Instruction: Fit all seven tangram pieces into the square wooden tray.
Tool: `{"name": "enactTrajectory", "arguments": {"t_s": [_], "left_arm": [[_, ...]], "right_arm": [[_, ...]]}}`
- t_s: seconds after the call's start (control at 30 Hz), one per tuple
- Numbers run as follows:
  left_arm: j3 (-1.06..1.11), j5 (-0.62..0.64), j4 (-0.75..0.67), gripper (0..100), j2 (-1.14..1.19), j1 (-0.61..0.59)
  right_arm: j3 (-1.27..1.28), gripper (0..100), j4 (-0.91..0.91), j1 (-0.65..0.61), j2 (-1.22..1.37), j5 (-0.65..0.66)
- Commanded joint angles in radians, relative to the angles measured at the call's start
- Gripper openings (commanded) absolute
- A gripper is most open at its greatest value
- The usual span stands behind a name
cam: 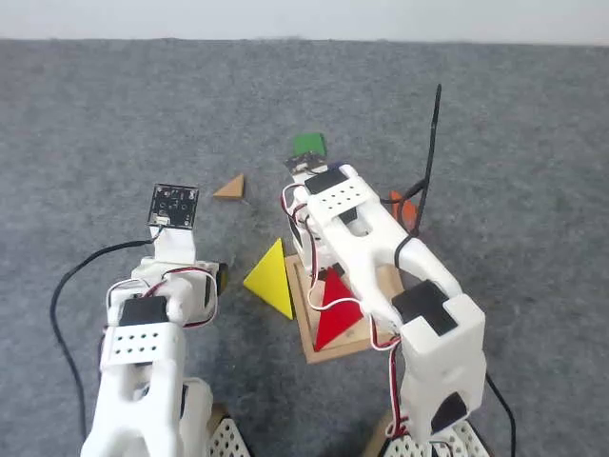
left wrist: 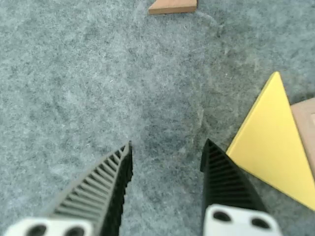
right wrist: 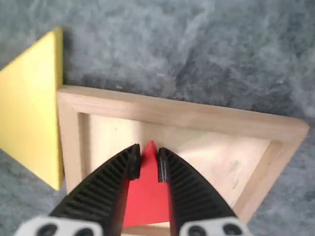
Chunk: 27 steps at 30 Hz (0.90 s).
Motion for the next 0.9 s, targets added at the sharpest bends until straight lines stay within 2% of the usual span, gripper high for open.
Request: {"name": "enactTrajectory", "arguments": {"t_s": [0.0, 0.33, 0.87], "left_arm": [[-0.013, -0.009, -0.003, 22, -0.025, -0.006], [-0.013, -0.009, -0.003, 22, -0.025, -0.006], [-0.013, -0.009, -0.003, 22, -0.025, -0.006]], "right_arm": [[0.005, 0.7, 0.019, -0.024, -0.150, 0.005], [0.327, 0.7, -0.099, -0.025, -0.532, 0.011], [0.859, 0.7, -0.091, -0.019, -1.205, 0.114]]}}
